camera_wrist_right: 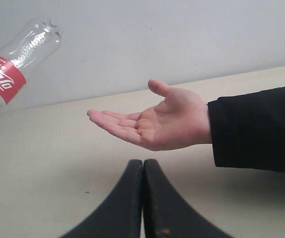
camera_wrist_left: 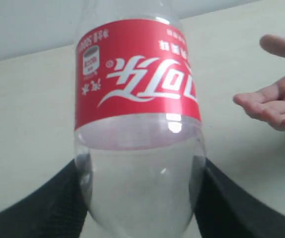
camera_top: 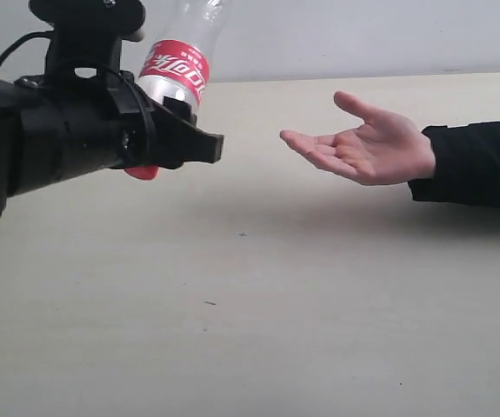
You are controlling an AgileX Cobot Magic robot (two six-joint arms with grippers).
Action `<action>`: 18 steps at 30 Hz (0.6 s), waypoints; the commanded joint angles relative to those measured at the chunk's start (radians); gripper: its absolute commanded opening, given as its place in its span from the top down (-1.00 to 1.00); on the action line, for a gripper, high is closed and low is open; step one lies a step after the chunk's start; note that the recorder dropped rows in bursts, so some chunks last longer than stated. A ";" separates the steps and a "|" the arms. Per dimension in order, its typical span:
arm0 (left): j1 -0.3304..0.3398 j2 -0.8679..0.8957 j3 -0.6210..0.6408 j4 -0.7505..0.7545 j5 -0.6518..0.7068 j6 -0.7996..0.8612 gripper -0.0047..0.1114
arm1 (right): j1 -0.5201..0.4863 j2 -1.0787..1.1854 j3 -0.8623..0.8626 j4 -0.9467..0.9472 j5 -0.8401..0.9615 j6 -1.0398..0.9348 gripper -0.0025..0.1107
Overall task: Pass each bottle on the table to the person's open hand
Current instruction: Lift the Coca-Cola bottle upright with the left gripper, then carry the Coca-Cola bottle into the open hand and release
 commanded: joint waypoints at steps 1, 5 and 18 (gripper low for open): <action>-0.130 -0.010 0.007 0.090 -0.077 -0.252 0.92 | -0.003 -0.003 0.004 -0.002 -0.002 -0.002 0.96; -0.198 -0.010 0.007 0.215 -0.045 -0.312 0.92 | -0.003 -0.003 0.004 -0.002 -0.002 -0.002 0.96; -0.200 0.054 -0.112 0.000 -0.021 -0.375 0.92 | -0.003 -0.003 0.004 -0.002 -0.002 -0.002 0.96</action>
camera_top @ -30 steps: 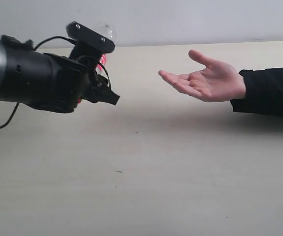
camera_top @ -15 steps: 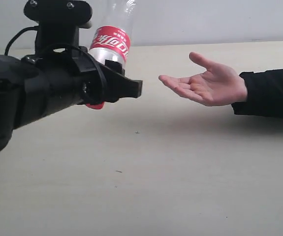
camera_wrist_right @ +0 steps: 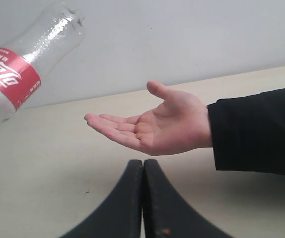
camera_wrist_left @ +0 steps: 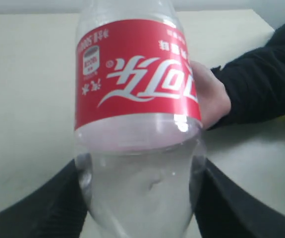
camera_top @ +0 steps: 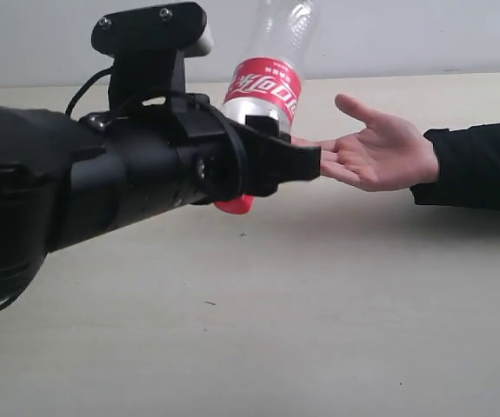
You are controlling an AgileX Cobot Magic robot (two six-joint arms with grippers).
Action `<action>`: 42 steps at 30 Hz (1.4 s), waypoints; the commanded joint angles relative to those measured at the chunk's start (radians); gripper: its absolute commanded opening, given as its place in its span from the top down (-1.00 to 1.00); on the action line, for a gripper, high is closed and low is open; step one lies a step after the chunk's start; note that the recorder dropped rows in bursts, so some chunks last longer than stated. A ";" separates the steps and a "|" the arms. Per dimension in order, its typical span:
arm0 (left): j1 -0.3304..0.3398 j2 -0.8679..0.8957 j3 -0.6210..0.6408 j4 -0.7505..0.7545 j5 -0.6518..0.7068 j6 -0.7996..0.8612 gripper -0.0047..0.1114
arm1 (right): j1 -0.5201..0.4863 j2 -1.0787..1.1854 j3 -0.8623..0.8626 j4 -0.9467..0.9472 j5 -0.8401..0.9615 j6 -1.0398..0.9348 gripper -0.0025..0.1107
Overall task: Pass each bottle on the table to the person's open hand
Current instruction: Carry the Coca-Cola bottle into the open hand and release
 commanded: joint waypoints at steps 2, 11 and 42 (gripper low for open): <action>-0.039 0.078 -0.119 -0.056 -0.091 -0.083 0.92 | -0.003 -0.003 0.004 -0.002 -0.002 -0.002 0.96; -0.159 0.291 -0.343 -0.056 -0.222 -0.164 0.92 | -0.003 -0.003 0.004 -0.002 -0.002 -0.002 0.96; -0.117 0.551 -0.460 -0.056 -0.051 -0.322 0.92 | -0.003 -0.003 0.004 -0.002 -0.002 -0.002 0.96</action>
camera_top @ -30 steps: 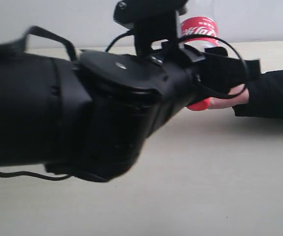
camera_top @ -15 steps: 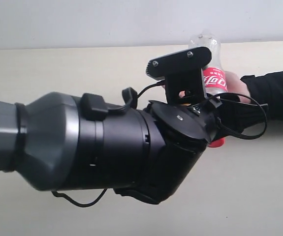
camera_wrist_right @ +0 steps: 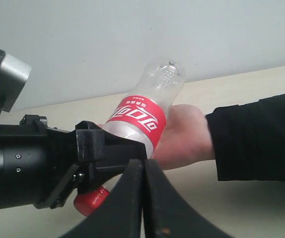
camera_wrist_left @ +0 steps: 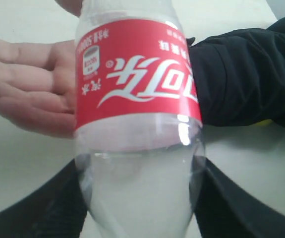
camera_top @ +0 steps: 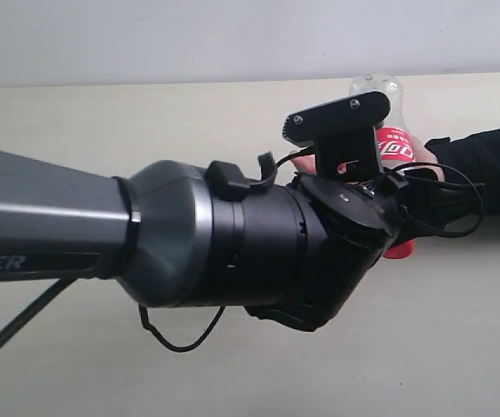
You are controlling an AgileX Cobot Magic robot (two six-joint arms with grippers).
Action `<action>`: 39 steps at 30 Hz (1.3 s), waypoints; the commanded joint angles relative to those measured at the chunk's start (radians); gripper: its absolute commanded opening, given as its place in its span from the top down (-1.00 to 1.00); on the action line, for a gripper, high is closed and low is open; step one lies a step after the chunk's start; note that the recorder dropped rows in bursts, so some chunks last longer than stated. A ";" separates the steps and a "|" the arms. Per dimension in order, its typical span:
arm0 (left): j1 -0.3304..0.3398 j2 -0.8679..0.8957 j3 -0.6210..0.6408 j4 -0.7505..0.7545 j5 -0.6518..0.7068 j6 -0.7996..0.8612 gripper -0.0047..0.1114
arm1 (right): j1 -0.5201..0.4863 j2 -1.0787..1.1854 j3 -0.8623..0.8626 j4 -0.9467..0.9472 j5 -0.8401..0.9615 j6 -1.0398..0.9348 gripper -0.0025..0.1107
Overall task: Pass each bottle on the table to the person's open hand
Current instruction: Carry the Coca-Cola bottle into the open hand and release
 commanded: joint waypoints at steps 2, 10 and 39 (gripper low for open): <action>0.002 0.029 -0.016 0.004 -0.012 -0.048 0.92 | -0.003 -0.003 0.004 -0.002 -0.002 -0.002 0.96; 0.011 0.035 -0.016 0.004 0.008 -0.048 0.89 | -0.003 -0.003 0.004 -0.008 -0.002 -0.002 0.96; 0.011 0.033 -0.016 0.004 0.020 0.006 -0.35 | -0.003 -0.003 0.004 -0.008 -0.002 -0.002 0.96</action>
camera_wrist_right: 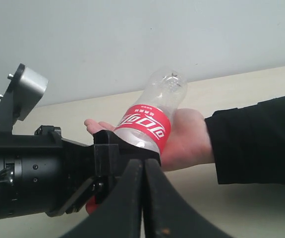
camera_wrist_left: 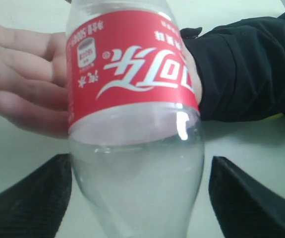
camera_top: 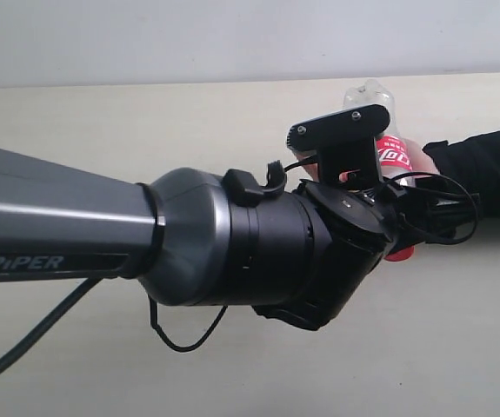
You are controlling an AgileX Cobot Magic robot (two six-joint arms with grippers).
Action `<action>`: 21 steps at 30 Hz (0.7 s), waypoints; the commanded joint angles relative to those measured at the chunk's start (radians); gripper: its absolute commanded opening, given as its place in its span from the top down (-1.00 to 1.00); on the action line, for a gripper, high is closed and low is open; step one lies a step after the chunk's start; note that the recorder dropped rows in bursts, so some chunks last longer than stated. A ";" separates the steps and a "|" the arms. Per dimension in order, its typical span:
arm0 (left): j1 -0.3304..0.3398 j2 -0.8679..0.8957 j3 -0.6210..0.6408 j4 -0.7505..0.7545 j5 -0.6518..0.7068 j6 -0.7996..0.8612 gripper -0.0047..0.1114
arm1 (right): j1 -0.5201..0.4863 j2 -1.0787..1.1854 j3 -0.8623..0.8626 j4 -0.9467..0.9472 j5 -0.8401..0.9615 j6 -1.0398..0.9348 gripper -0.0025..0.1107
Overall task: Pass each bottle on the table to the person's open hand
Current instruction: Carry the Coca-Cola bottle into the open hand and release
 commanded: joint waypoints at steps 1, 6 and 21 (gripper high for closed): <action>0.003 -0.006 -0.005 0.004 -0.005 0.005 -0.35 | -0.003 -0.003 0.004 -0.008 -0.002 -0.002 0.96; 0.003 -0.029 -0.005 0.004 -0.005 0.009 -0.35 | -0.003 -0.003 0.004 -0.008 -0.002 -0.002 0.96; 0.003 -0.104 -0.005 0.004 -0.037 0.073 -0.35 | -0.003 -0.003 0.004 -0.008 -0.002 -0.002 0.96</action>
